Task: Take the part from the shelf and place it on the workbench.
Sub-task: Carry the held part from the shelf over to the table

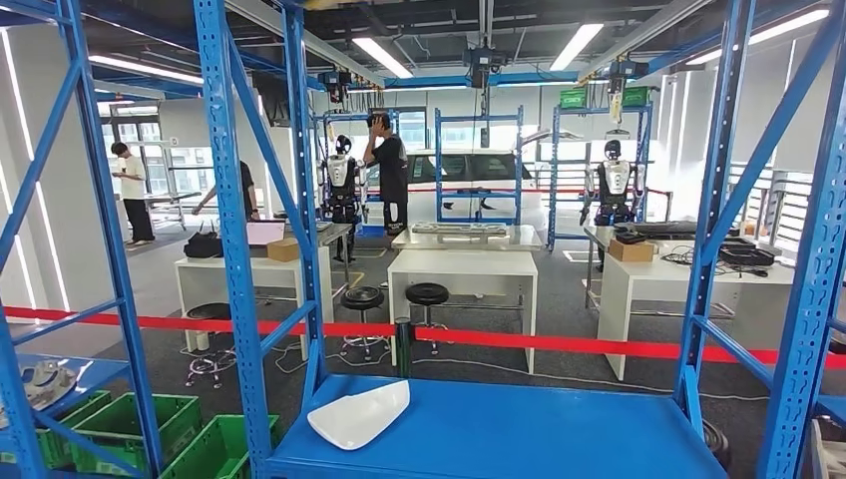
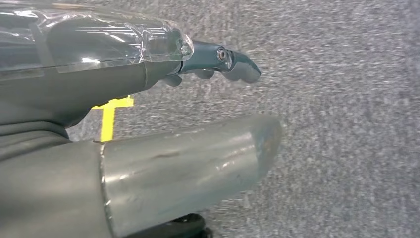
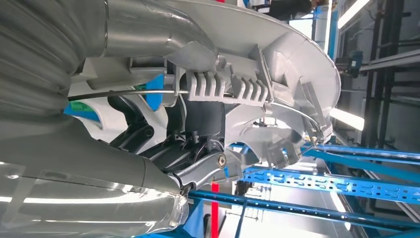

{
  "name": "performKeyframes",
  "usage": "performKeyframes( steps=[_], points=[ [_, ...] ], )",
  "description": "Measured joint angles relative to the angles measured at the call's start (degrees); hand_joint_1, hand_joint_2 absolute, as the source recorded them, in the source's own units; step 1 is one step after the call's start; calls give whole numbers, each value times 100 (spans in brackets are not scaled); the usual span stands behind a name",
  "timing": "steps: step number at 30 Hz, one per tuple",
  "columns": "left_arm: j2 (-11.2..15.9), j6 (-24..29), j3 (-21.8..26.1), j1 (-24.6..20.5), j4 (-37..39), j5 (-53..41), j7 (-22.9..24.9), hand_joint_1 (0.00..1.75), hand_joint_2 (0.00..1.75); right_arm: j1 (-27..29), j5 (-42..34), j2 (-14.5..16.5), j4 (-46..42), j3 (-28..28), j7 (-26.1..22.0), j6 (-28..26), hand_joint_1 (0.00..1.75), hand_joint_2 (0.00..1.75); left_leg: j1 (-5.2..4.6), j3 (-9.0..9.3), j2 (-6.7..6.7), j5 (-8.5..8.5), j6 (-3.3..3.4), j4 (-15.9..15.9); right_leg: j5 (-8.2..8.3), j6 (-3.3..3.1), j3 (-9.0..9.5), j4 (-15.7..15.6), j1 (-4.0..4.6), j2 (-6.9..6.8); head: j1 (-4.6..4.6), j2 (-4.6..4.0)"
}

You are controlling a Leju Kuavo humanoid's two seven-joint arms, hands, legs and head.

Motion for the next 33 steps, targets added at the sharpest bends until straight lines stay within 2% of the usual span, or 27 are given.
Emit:
performKeyframes(
  steps=[1, 2, 4, 6, 7, 8, 9, 10, 11, 12, 14, 15, 16, 17, 18, 19, 21, 22, 23, 25, 26, 27, 29, 30, 31, 32, 33],
  points=[
    [1, 0, -2, 0, 0, -1, 1, 0, 0, 0, 0, 0, 2, 5, 0, 0, 175, 175, -2, 44, -3, 62, 11, 118, 52, -3, -98, 30, 16, -3, 0, 1],
    [2, 0, -3, -1, 0, -1, 2, 0, 0, 0, 0, 0, 4, 10, 0, 0, 175, 175, -7, 189, -7, 228, 35, 31, 102, -3, -194, 62, 34, -4, 1, 1],
    [7, 0, -16, -9, 0, -3, 3, 0, 0, 1, 0, 0, 15, 22, 0, 0, 175, 175, -34, 749, -13, 506, 127, -638, 199, 6, -354, 120, 72, 0, -1, 2],
    [13, 0, -32, -33, -1, -9, 3, 0, 0, 3, -1, -1, 24, 35, 0, -1, 175, 175, -71, 1313, -17, 471, 205, -1483, 307, 40, -450, 154, 93, -4, -1, 4],
    [14, 1, -37, -46, -2, -15, 6, 0, 0, 4, -2, -1, 26, 44, 0, -1, 175, 175, -88, 1450, -23, 418, 227, -1735, 368, 66, -477, 153, 90, -13, 0, 5],
    [14, 1, -40, -52, -3, -19, 14, 0, 0, 6, -3, -2, 27, 54, 0, -2, 175, 175, -96, 1478, -27, 417, 240, -1864, 436, 93, -495, 139, 86, -20, 1, 5],
    [10, 3, -46, -53, -3, -22, 26, 0, 0, 8, -3, -5, 29, 64, 0, -2, 175, 175, -86, 1435, -30, 471, 260, -1889, 478, 121, -528, 125, 76, -17, 2, 1],
    [10, 7, -56, -52, -2, -23, 41, 0, 0, 12, -4, -8, 33, 72, 0, -2, 175, 175, -73, 1372, -28, 549, 291, -1902, 421, 156, -569, 147, 69, -2, 3, -1],
    [9, 9, -70, -51, -2, -23, 55, 0, 0, 16, -4, -15, 38, 77, -1, -2, 175, 175, -57, 1295, -22, 639, 320, -1915, 245, 195, -625, 256, 61, 16, 4, -2],
    [5, 11, -86, -53, -2, -25, 64, 0, 0, 19, -5, -21, 50, 81, -1, -2, 175, 175, -42, 1203, -18, 730, 344, -1922, -50, 236, -696, 490, 44, 33, 7, -4],
    [2, 13, -117, -58, -5, -27, 75, 0, 0, 24, -6, -32, 83, 97, -3, -2, 175, 175, -48, 998, -14, 900, 362, -1908, -658, 305, -801, 1225, 11, 40, 12, -1],
    [2, 13, -127, -58, -6, -27, 79, 0, 0, 27, -8, -32, 102, 108, -3, -2, 175, 175, -51, 888, -11, 980, 358, -1893, -784, 327, -810, 1569, -4, 40, 13, -2],
    [4, 13, -133, -59, -7, -27, 82, 0, 0, 33, -10, -33, 120, 117, -4, -2, 175, 175, -53, 773, -5, 1054, 352, -1870, -746, 339, -762, 1774, -14, 41, 14, -1],
    [7, 12, -136, -59, -7, -27, 84, 0, 0, 37, -13, -33, 136, 125, -4, -2, 175, 175, -54, 655, 3, 1121, 343, -1838, -597, 344, -643, 1802, -21, 41, 13, -1],
    [8, 11, -139, -59, -7, -26, 84, 0, 0, 40, -16, -33, 153, 130, -4, -2, 175, 175, -55, 540, 8, 1183, 331, -1800, -420, 341, -433, 1630, -25, 41, 13, 0],
    [8, 11, -144, -59, -8, -24, 86, 0, 0, 42, -19, -33, 168, 132, -4, -2, 175, 175, -57, 442, 11, 1240, 313, -1762, -318, 330, -121, 1274, -26, 44, 12, 1],
    [8, 11, -157, -60, -15, -19, 94, 0, 0, 41, -22, -34, 184, 136, -4, -2, 175, 175, -77, 313, 17, 1344, 263, -1698, -396, 274, 574, 314, -16, 52, 12, 2],
    [10, 11, -162, -62, -19, -17, 99, 0, 0, 42, -24, -35, 186, 138, -4, -2, 175, 175, -86, 276, 26, 1403, 237, -1684, -493, 242, 793, -33, -7, 59, 11, 3],
    [11, 11, -165, -61, -20, -16, 107, 0, 0, 46, -30, -37, 187, 143, -4, -2, 175, 175, -90, 244, 38, 1466, 209, -1681, -542, 202, 880, -218, 7, 62, 11, 4],
    [19, 11, -171, -47, -20, -6, 127, 0, 0, 61, -48, -36, 198, 159, -4, -2, 175, 175, -79, 161, 51, 1485, 146, -1649, -470, 117, 775, -240, 5, 52, 9, 2],
    [21, 11, -174, -35, -19, 2, 137, 0, 0, 69, -58, -34, 210, 166, -4, -2, 175, 175, -69, 94, 44, 1326, 114, -1540, -401, 66, 695, -232, 1, 40, 9, 1],
    [23, 10, -176, -23, -19, 10, 143, 0, 0, 75, -66, -32, 225, 171, -3, -2, 175, 175, -57, 12, 31, 1053, 85, -1327, -326, 26, 603, -230, -5, 28, 7, -2],
    [25, 9, -177, -13, -20, 20, 149, 0, 0, 83, -72, -30, 257, 178, -2, -1, 175, 175, -31, -154, 3, 405, 45, -623, -180, -21, 407, -200, 12, 18, 4, -4],
    [26, 8, -178, -12, -20, 24, 152, 0, 0, 85, -72, -30, 270, 183, -1, -1, 175, 175, -23, -196, -4, 243, 34, -265, -104, -26, 291, -173, 22, 16, 3, -4],
    [27, 7, -178, -12, -20, 26, 158, 0, 0, 85, -72, -29, 284, 189, 4, -1, 175, 175, -19, -179, -8, 245, 33, -11, -30, -26, 164, -134, 31, 13, 3, -4],
    [28, 5, -179, -12, -20, 28, 166, 0, 0, 85, -67, -28, 299, 197, 20, 0, 175, 175, -18, -83, -8, 383, 42, 77, 38, -21, 26, -83, 41, 12, 3, -4],
    [28, 3, -179, -12, -20, 31, 175, 0, 0, 86, -52, -30, 313, 208, 43, 0, 175, 175, -19, 110, -9, 572, 65, -24, 99, -14, -111, -26, 51, 11, 2, -4]
  ],
)
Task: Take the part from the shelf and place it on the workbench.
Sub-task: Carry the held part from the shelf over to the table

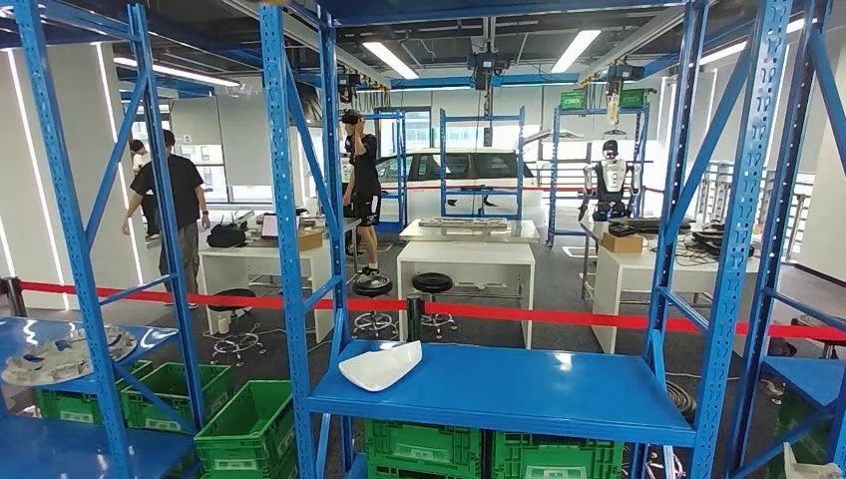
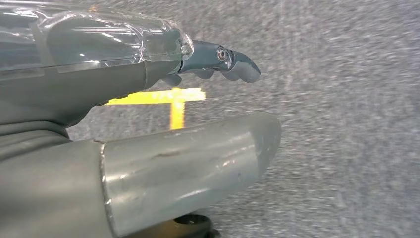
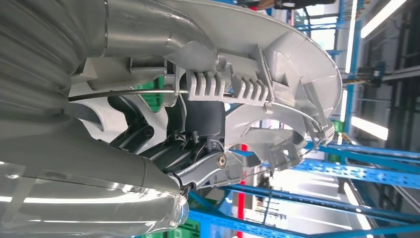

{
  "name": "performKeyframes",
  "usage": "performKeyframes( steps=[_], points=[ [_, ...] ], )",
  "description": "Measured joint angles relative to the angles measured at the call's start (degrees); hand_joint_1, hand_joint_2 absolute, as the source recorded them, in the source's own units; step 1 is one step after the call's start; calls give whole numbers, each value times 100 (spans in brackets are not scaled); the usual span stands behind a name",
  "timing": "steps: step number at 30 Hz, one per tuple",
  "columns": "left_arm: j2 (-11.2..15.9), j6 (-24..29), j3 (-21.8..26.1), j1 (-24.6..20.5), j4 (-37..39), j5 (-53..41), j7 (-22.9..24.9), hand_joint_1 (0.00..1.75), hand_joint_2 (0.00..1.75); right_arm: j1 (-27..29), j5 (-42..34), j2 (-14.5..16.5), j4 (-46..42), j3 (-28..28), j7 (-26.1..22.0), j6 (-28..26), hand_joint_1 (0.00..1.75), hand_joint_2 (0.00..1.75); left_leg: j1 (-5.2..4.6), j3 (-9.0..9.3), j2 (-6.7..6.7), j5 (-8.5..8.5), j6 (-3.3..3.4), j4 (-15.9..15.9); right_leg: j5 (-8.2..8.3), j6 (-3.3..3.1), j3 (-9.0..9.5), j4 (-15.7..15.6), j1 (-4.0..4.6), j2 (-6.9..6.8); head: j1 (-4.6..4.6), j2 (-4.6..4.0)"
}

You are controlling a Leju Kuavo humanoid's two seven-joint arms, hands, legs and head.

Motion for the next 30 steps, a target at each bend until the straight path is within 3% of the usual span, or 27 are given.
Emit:
performKeyframes(
  steps=[1, 2, 4, 5, 7, 8, 9, 12, 13, 14, 15, 17, 19, 20, 22, 24, 26, 27, 28, 29, 30],
  points=[
    [1, -2, 0, -3, -1, 3, 9, 0, 0, 0, 20, -1, 14, 11, 27, 0, 175, 175, -8, 287, -3, 125, 37, -279, 54, 8, -118, 60, 7, -1, 0, 0],
    [3, -4, 0, -7, -3, 7, 15, 0, 0, 2, 44, -3, 26, 24, 52, -1, 175, 175, -23, 653, -6, 135, 78, -699, 97, 22, -215, 117, 20, -2, -1, 2],
    [7, -7, -2, -31, -10, 12, 22, 0, 0, 5, 82, -6, 46, 47, 79, -2, 175, 175, -51, 1202, -14, -78, 138, -1493, 188, 67, -343, 193, 31, -14, -2, 4],
    [9, -9, -4, -39, -14, 14, 25, 0, 0, 5, 98, -9, 55, 55, 84, -2, 175, 175, -67, 1311, -19, -156, 164, -1712, 240, 100, -383, 200, 30, -22, 0, 6],
    [7, -19, -18, -25, -14, 14, 58, 0, 0, 3, 167, -24, 72, 65, 104, -1, 175, 175, -65, 1248, -28, -109, 223, -1808, 312, 172, -449, 199, 11, -25, 2, 3],
    [7, -25, -30, -6, -13, 17, 83, 0, 0, 0, 245, -37, 83, 72, 129, -1, 175, 175, -57, 1197, -30, -42, 259, -1815, 237, 213, -497, 266, -1, -17, 5, 3],
    [6, -31, -44, 10, -11, 19, 108, 0, 0, -3, 364, -51, 93, 81, 168, 0, 175, 175, -43, 1137, -31, 30, 286, -1826, 62, 255, -578, 453, -13, -7, 5, 0],
    [3, -36, -75, 27, -11, 23, 145, 0, 0, -14, 883, -70, 111, 137, 349, 0, 175, 175, -41, 916, -56, 219, 311, -1813, -689, 359, -876, 1522, -60, 8, 10, -1],
    [5, -33, -84, 35, -11, 24, 156, 0, 0, -17, 1006, -69, 111, 158, 403, 0, 175, 175, -42, 843, -74, 278, 304, -1804, -802, 374, -870, 1733, -69, 9, 10, 1],
    [10, -30, -93, 47, -11, 25, 167, 0, 0, -20, 1070, -69, 111, 176, 440, 0, 175, 175, -42, 779, -99, 328, 293, -1792, -802, 377, -754, 1719, -73, 15, 9, 1],
    [14, -26, -98, 59, -11, 27, 175, 0, 0, -23, 1100, -69, 111, 193, 466, 0, 175, 175, -41, 723, -132, 370, 278, -1778, -709, 368, -525, 1478, -76, 37, 8, 1],
    [17, -19, -101, 69, -11, 32, 181, 0, 0, -28, 1123, -69, 110, 230, 486, 0, 175, 175, -48, 637, -207, 433, 239, -1751, -471, 314, 114, 602, -86, 272, 9, 2],
    [22, -14, -102, 59, -11, 33, 182, 0, 0, -26, 1136, -68, 105, 268, 489, 0, 175, 175, -56, 562, -295, 492, 186, -1722, -382, 241, 489, 10, -95, 492, 6, 3],
    [25, -10, -103, 56, -11, 33, 185, 0, 0, -22, 1141, -67, 104, 286, 489, 0, 175, 175, -55, 526, -349, 523, 153, -1713, -395, 207, 523, -60, -92, 504, 4, 3],
    [41, 2, -117, 73, -11, 32, 192, 0, 0, -21, 1138, -63, 101, 320, 485, 0, 175, 175, -47, 467, -416, 561, 88, -1685, -351, 138, 509, -78, -93, 341, 5, 5],
    [67, 13, -143, 105, -11, 33, 196, 0, 0, -33, 1121, -56, 92, 356, 464, 0, 175, 175, -45, 323, -197, 373, 27, -1427, -300, 62, 493, -108, -103, 162, 2, 4],
    [88, 15, -174, 120, -11, 32, 195, 0, 0, -38, 1111, -50, 74, 392, 438, 0, 175, 175, -8, 4, 36, -53, -34, -729, -278, 29, 446, -99, -91, -12, -3, 4],
    [95, 15, -187, 126, -11, 31, 195, 0, 0, -41, 1109, -48, 67, 413, 431, 0, 175, 175, 17, -168, 43, -236, -63, -331, -274, 24, 415, -80, -84, -103, -2, 4],
    [101, 15, -201, 135, -11, 27, 196, 0, 0, -46, 1108, -45, 63, 434, 429, 1, 175, 175, 33, -276, 37, -329, -85, -58, -272, 23, 386, -60, -79, -190, -1, 4],
    [105, 15, -214, 147, -11, 21, 197, 0, 0, -53, 1103, -40, 61, 457, 429, 1, 175, 175, 42, -277, 35, -312, -99, 12, -273, 24, 361, -35, -76, -272, -1, 4],
    [113, 15, -225, 160, -11, 16, 198, 0, 0, -63, 1093, -35, 61, 478, 429, 2, 175, 175, 49, -157, 58, -194, -103, -151, -276, 30, 343, -9, -74, -348, 0, 4]
  ],
)
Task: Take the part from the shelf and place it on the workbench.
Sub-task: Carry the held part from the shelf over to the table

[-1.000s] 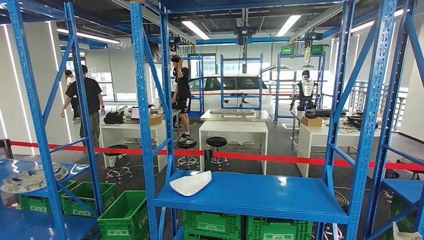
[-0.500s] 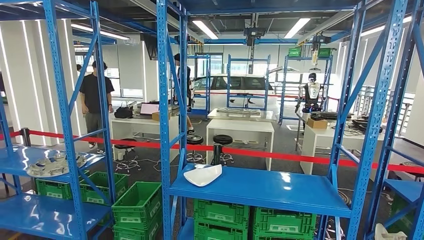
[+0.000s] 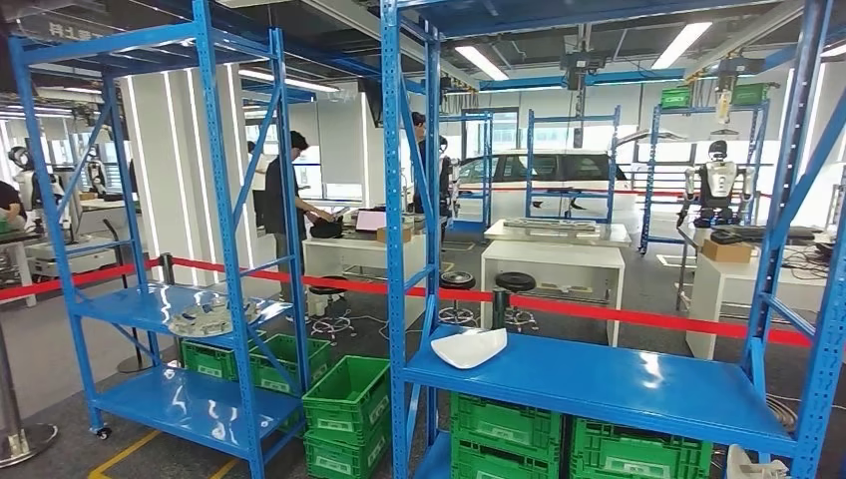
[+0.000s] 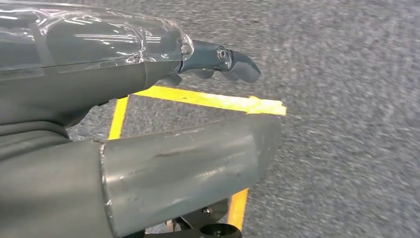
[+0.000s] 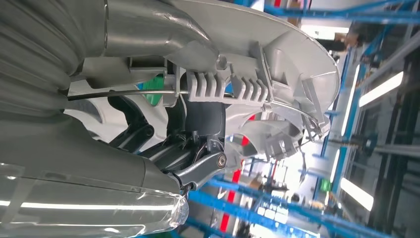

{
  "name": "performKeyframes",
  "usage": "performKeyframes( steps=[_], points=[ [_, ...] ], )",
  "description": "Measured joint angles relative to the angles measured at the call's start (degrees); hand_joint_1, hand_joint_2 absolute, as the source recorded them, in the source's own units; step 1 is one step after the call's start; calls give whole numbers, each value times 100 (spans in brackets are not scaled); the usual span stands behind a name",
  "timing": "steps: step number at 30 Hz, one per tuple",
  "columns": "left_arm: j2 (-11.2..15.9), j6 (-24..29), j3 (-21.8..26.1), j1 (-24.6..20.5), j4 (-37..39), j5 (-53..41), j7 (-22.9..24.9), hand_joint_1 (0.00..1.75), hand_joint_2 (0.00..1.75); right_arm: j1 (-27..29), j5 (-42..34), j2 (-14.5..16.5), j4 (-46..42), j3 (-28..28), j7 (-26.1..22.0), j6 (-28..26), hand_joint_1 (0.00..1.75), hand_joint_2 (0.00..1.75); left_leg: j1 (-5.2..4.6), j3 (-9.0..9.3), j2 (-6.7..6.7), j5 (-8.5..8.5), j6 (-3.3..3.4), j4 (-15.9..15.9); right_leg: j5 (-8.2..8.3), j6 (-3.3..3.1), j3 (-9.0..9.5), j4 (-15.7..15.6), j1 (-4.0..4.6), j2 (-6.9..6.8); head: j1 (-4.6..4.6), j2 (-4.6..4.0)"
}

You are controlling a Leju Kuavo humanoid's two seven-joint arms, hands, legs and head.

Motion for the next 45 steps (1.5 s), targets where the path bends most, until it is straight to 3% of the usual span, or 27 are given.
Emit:
performKeyframes(
  steps=[1, 3, 5, 7, 9, 11, 12, 14, 15, 16, 17, 19, 20, 22, 23, 24, 27, 29, 30, 31, 33, 35, 36, 38, 40, 43, 45],
  points=[
    [9, 0, -9, 8, 0, -8, 2, 0, 0, -12, -13, 4, -1, 21, 0, 1, 175, 175, 1, 228, 78, 183, 8, -365, -8, 12, -9, 27, 2, -69, 0, 0],
    [25, 1, -19, 7, 0, -26, 10, 0, 0, -43, -42, 10, -7, 64, -1, 2, 175, 175, -35, 654, 384, 414, 61, -1111, -35, 57, -20, 82, 21, -188, 1, 0],
    [33, 2, -28, 7, 0, -48, 27, 0, 0, -80, -65, 10, -16, 106, -4, 3, 175, 175, -80, 771, 543, 448, 146, -1393, -51, 104, -24, 115, 48, -291, 2, 0],
    [41, 2, -46, 18, 0, -64, 46, 0, 0, -119, -117, 10, -21, 141, -20, 4, 175, 175, -90, 733, 422, 486, 226, -1401, -50, 147, -21, 115, 53, -395, 1, 0],
    [50, 2, -61, 15, 0, -72, 68, 0, 0, -160, -229, 10, -21, 174, -72, 12, 175, 175, -68, 704, 277, 534, 300, -1418, -190, 217, -79, 244, 34, -213, 3, 1],
    [56, -1, -85, -7, 0, -81, 94, 0, 0, -188, -361, 8, -19, 210, -167, 27, 175, 175, -50, 666, 132, 584, 367, -1427, -571, 270, -320, 817, 12, 164, 7, 1],
    [57, -4, -106, -18, -1, -91, 106, 0, 0, -196, -412, 9, -16, 231, -216, 38, 175, 175, -57, 645, 59, 603, 389, -1426, -775, 272, -493, 1233, 8, 278, 7, 1],
    [62, -13, -148, -28, -1, -110, 125, 0, 0, -240, -494, 16, 1, 276, -287, 63, 175, 175, -81, 617, -109, 636, 409, -1423, -924, 250, -739, 1798, 8, 354, 8, 0],
    [66, -18, -158, -28, -1, -119, 133, 0, 0, -267, -525, 23, 11, 299, -314, 74, 175, 175, -93, 613, -196, 648, 411, -1422, -822, 225, -729, 1773, 11, 372, 8, 0],
    [72, -22, -164, -29, 0, -126, 140, 0, 0, -297, -552, 31, 21, 322, -343, 84, 175, 175, -105, 616, -285, 659, 407, -1420, -621, 192, -620, 1525, 14, 410, 7, 0],
    [76, -26, -173, -31, -1, -134, 146, 0, 0, -327, -576, 39, 28, 343, -379, 95, 175, 175, -112, 620, -367, 668, 402, -1420, -374, 147, -446, 1124, 16, 513, 8, 0],
    [83, -28, -200, -43, -2, -146, 160, 0, 0, -389, -634, 58, 34, 384, -498, 135, 175, 175, -120, 590, -512, 695, 368, -1410, -67, 62, -148, 441, 11, 793, 9, -1],
    [86, -27, -220, -47, -2, -149, 166, 0, 0, -423, -674, 68, 37, 402, -579, 170, 175, 175, -111, 555, -578, 715, 338, -1404, -22, 32, -80, 264, 13, 874, 10, 0],
    [105, -24, -251, -45, -2, -145, 172, 0, 0, -483, -752, 97, 38, 431, -749, 249, 175, 175, -93, 474, -706, 768, 259, -1401, -37, 5, -55, 148, 20, 791, 11, 3],
    [126, -22, -263, -37, -1, -141, 171, 0, 0, -512, -785, 118, 40, 445, -814, 281, 175, 175, -97, 440, -677, 770, 226, -1388, -27, 3, -45, 95, 10, 705, 13, 4],
    [146, -21, -270, -32, -1, -139, 170, 0, 0, -530, -806, 144, 42, 459, -866, 306, 175, 175, -112, 389, -536, 716, 189, -1321, -11, -1, -28, 37, -3, 623, 8, 4],
    [214, -5, -298, -37, 0, -105, 166, 0, 0, -547, -872, 221, 62, 491, -1006, 386, 175, 175, -81, -32, -39, 205, 69, -472, 26, -10, -6, -34, -16, 360, -4, 4],
    [265, 10, -304, -34, 0, -23, 156, 0, 0, -551, -962, 273, 94, 509, -1116, 468, 175, 175, -9, -323, -23, -16, -6, 152, 20, -5, -12, -23, -17, 180, -2, 4],
    [291, 17, -304, -28, 0, 31, 142, 0, 0, -557, -1009, 304, 114, 523, -1163, 510, 175, 175, 23, -326, -22, 33, -39, 185, 13, 5, -12, -17, -22, 93, -1, 4],
    [320, 24, -304, -23, 0, 83, 123, 0, 0, -568, -1046, 333, 133, 537, -1202, 546, 175, 175, 47, -210, 7, 175, -67, -8, 1, 23, -10, -4, -31, 14, -1, 4],
    [370, 36, -304, -23, -1, 183, 76, 0, 0, -605, -1095, 388, 169, 563, -1249, 616, 175, 175, 56, 236, 281, 503, -90, -774, -43, 86, -10, 53, -38, -118, -2, 4],
    [405, 51, -303, -32, -2, 272, 25, 0, 0, -659, -1144, 424, 199, 593, -1283, 715, 175, 175, 31, 488, 550, 627, -15, -1255, -91, 162, -11, 119, -20, -210, 1, 4],
    [419, 60, -303, -38, -2, 308, -3, 0, 0, -687, -1172, 438, 214, 613, -1304, 772, 175, 175, 12, 485, 582, 609, 43, -1292, -101, 190, -9, 129, -8, -251, 0, 4],
    [444, 88, -302, -58, -2, 363, -79, 0, 0, -762, -1245, 475, 257, 668, -1358, 884, 175, 175, 15, 445, 451, 639, 141, -1301, -118, 234, -2, 124, -19, -332, -1, 4],
    [455, 127, -302, -117, -3, 397, -153, 0, 0, -855, -1318, 520, 312, 725, -1415, 963, 175, 175, 26, 431, 290, 678, 216, -1316, -305, 274, -73, 320, -47, -153, -1, 5],
    [460, 162, -302, -231, -6, 426, -193, 0, 0, -944, -1370, 566, 394, 802, -1476, 1016, 175, 175, 3, 404, 26, 723, 286, -1319, -856, 267, -513, 1367, -50, 287, 9, 5],
    [461, 182, -297, -253, -9, 492, -212, 0, 0, -989, -1399, 597, 472, 864, -1491, 1045, 175, 175, -40, 403, -155, 737, 308, -1317, -889, 219, -695, 1732, -33, 362, 10, 4]
  ],
)
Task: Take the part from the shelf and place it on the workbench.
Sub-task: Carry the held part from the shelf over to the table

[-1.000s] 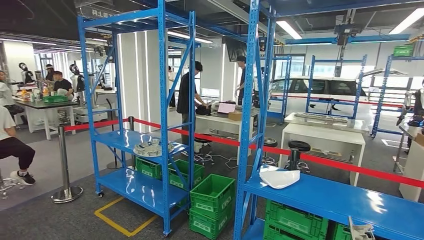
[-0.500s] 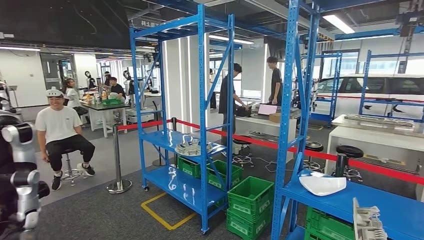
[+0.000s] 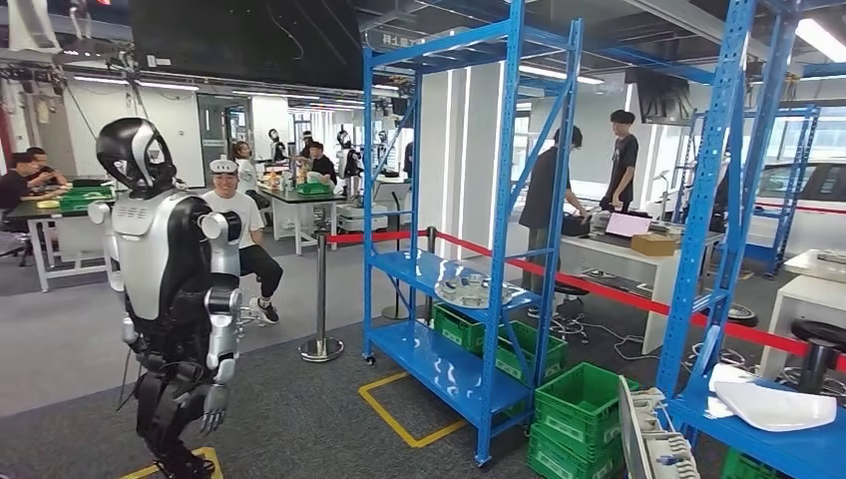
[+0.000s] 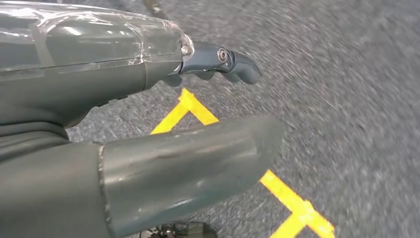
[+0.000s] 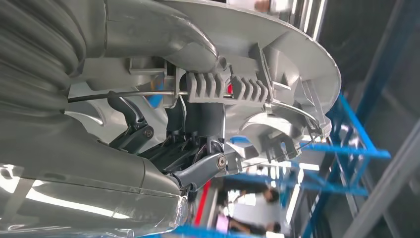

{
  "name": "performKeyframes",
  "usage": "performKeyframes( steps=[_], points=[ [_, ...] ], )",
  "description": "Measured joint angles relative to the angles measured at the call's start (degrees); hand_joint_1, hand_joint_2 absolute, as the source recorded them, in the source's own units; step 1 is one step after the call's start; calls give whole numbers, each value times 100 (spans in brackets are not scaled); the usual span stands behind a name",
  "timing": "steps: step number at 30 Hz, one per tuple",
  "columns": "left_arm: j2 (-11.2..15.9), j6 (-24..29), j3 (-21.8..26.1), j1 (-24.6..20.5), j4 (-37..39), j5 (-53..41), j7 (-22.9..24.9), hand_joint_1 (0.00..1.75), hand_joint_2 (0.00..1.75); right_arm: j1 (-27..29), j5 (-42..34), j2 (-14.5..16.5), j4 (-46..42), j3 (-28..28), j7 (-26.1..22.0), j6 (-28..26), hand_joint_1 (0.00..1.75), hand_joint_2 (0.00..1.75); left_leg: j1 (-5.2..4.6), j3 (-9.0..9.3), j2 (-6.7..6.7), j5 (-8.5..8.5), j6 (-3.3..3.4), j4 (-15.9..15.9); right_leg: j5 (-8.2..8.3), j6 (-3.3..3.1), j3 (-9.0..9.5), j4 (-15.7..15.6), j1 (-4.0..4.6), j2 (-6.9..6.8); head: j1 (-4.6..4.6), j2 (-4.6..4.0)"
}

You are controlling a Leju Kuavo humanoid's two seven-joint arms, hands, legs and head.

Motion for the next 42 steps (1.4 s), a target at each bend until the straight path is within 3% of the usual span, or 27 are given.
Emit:
performKeyframes(
  steps=[2, 4, 6, 8, 10, 12, 14, 15, 16, 17, 18, 20, 21, 23, 25, 26, 28, 30, 31, 32, 34, 35, 37, 38, 39, 40, 42],
  points=[
    [4, 26, 13, 1, -2, 143, -41, 0, 0, -35, -34, 33, 80, 59, -6, 46, 175, 175, -39, 13, -180, 10, 12, 2, 371, -88, 172, -445, 25, 73, 0, 0],
    [12, 40, 36, 4, -1, 302, -91, 0, 0, -69, -55, 58, 144, 115, -8, 98, 175, 175, -46, 5, -336, 32, 7, 1, 716, -194, 463, -1134, 42, 342, -1, -2],
    [22, 37, 80, 15, -1, 419, -121, 0, 0, -108, -61, 90, 199, 169, -20, 140, 175, 175, -17, -60, -468, 75, -36, 4, 789, -239, 596, -1474, 63, 503, 2, -2],
    [44, 21, 140, 46, -1, 488, -130, 0, 0, -141, -61, 127, 254, 229, -39, 165, 175, 175, 9, -123, -590, 123, -106, -3, 805, -243, 627, -1586, 74, 380, 3, 2],
    [84, 7, 185, 92, 2, 519, -128, 0, 0, -161, -74, 177, 313, 286, -55, 168, 175, 175, -17, -211, -346, 36, -167, 118, 860, -253, 679, -1698, 55, 222, -3, 2],
    [126, -1, 201, 110, 4, 525, -118, 0, 0, -160, -111, 229, 371, 321, -85, 154, 175, 175, -15, -481, 42, -284, -228, 643, 892, -257, 716, -1764, 49, 50, -10, 0],
    [152, -3, 206, 108, 5, 518, -97, 0, 0, -150, -160, 251, 432, 345, -124, 134, 175, 175, 50, -813, 130, -570, -300, 1305, 883, -252, 715, -1761, 47, -133, -14, 0],
    [162, -3, 208, 110, 5, 511, -88, 0, 0, -142, -180, 259, 462, 356, -141, 120, 175, 175, 80, -885, 133, -583, -333, 1454, 873, -241, 715, -1754, 40, -224, -13, 0],
    [173, -2, 210, 113, 5, 502, -79, 0, 0, -133, -205, 267, 488, 366, -155, 109, 175, 175, 109, -846, 153, -495, -365, 1396, 858, -221, 716, -1742, 30, -310, -11, 0],
    [186, 1, 213, 114, 5, 493, -73, 0, 0, -125, -226, 277, 510, 374, -164, 98, 175, 175, 132, -692, 208, -329, -396, 1134, 836, -192, 718, -1719, 16, -387, -11, 0],
    [196, 3, 217, 114, 4, 482, -68, 0, 0, -119, -244, 285, 530, 379, -172, 90, 175, 175, 141, -487, 363, -177, -427, 763, 803, -151, 719, -1681, 6, -456, -11, 0],
    [202, 5, 228, 111, 0, 464, -63, 0, 0, -116, -279, 296, 565, 388, -183, 85, 175, 175, 119, -178, 659, -15, -387, 215, 724, -58, 715, -1596, 14, -557, -9, 0],
    [199, 4, 234, 111, -2, 455, -64, 0, 0, -113, -295, 300, 579, 396, -193, 83, 175, 175, 96, -138, 743, -22, -335, 123, 697, -24, 717, -1571, 26, -597, -6, 0],
    [200, -3, 240, 112, -2, 436, -73, 0, 0, -106, -322, 303, 606, 417, -228, 83, 175, 175, 69, -164, 635, -30, -213, 132, 674, 9, 732, -1571, 26, -685, -7, 1],
    [202, -10, 242, 111, -3, 420, -80, 0, 0, -107, -330, 302, 623, 426, -262, 83, 175, 175, 65, -173, 476, -21, -145, 127, 539, 38, 701, -1457, -10, -563, -7, 1],
    [202, -12, 242, 108, -3, 416, -80, 0, 0, -108, -326, 301, 626, 423, -275, 78, 175, 175, 66, -169, 394, -12, -117, 123, 384, 48, 617, -1245, -22, -413, -6, 1],
    [198, -17, 242, 102, -4, 411, -77, 0, 0, -107, -301, 293, 621, 414, -296, 57, 175, 175, 45, -168, 231, -2, -74, 121, -13, 31, 282, -491, -13, -101, -3, 0],
    [188, -33, 242, 104, -4, 403, -76, 0, 0, -100, -273, 270, 611, 393, -302, 12, 175, 175, 1, -164, 41, 6, -40, 122, -178, -20, -45, 129, 23, -8, -1, 0],
    [185, -41, 242, 108, -4, 400, -75, 0, 0, -96, -264, 254, 596, 372, -298, -12, 175, 175, -22, -160, -61, 10, -29, 122, -89, -61, -87, 145, 43, 13, -1, 0],
    [182, -46, 242, 110, -4, 398, -75, 0, 0, -94, -260, 237, 573, 346, -293, -31, 175, 175, -40, -151, -164, 16, -20, 122, 105, -111, -21, -69, 66, 44, -1, 0],
    [174, -51, 243, 110, -4, 396, -75, 0, 0, -95, -261, 209, 514, 294, -281, -46, 175, 175, -59, -138, -348, 29, -9, 119, 549, -230, 292, -838, 113, 250, -1, 0],
    [167, -54, 244, 109, -4, 396, -75, 0, 0, -96, -262, 198, 483, 273, -279, -49, 175, 175, -54, -143, -431, 43, -14, 118, 689, -274, 425, -1152, 130, 364, -2, 0],
    [144, -59, 245, 116, -4, 396, -66, 0, 0, -101, -276, 170, 422, 227, -277, -68, 175, 175, -20, -183, -584, 85, -55, 110, 754, -327, 541, -1424, 152, 473, 0, 2],
    [138, -60, 245, 128, -4, 396, -55, 0, 0, -103, -297, 155, 389, 198, -274, -87, 175, 175, -4, -199, -660, 111, -89, 95, 771, -335, 561, -1474, 159, 416, 1, 3],
    [133, -60, 245, 147, -4, 396, -41, 0, 0, -104, -332, 140, 348, 159, -264, -106, 175, 175, -4, -213, -663, 119, -107, 94, 798, -335, 600, -1548, 147, 338, 2, 3],
    [132, -60, 245, 167, -3, 396, -30, 0, 0, -103, -383, 123, 300, 110, -247, -124, 175, 175, -26, -237, -515, 81, -127, 132, 835, -334, 656, -1645, 134, 262, -3, 3],
    [131, -61, 245, 186, -3, 397, -20, 0, 0, -101, -497, 77, 182, -20, -203, -152, 175, 175, -48, -417, -89, -185, -169, 509, 906, -327, 749, -1806, 103, 89, -9, 2]
  ],
)
